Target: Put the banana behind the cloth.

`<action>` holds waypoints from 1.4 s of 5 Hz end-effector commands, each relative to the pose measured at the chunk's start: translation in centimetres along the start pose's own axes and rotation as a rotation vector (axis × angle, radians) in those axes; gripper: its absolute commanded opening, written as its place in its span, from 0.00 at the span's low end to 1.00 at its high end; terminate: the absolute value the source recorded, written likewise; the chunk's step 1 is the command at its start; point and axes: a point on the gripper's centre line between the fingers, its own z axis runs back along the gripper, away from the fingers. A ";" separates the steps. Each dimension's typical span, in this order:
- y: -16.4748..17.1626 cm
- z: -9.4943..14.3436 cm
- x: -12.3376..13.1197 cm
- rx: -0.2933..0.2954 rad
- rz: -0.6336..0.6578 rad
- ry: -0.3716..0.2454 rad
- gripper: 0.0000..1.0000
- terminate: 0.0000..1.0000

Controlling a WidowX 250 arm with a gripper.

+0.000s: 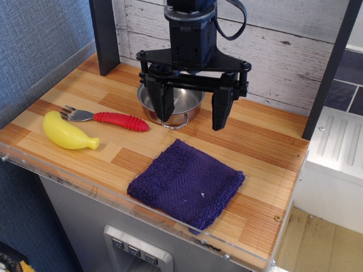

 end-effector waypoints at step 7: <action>12.8 0.4 0.5 0.065 1.011 -0.319 1.00 0.00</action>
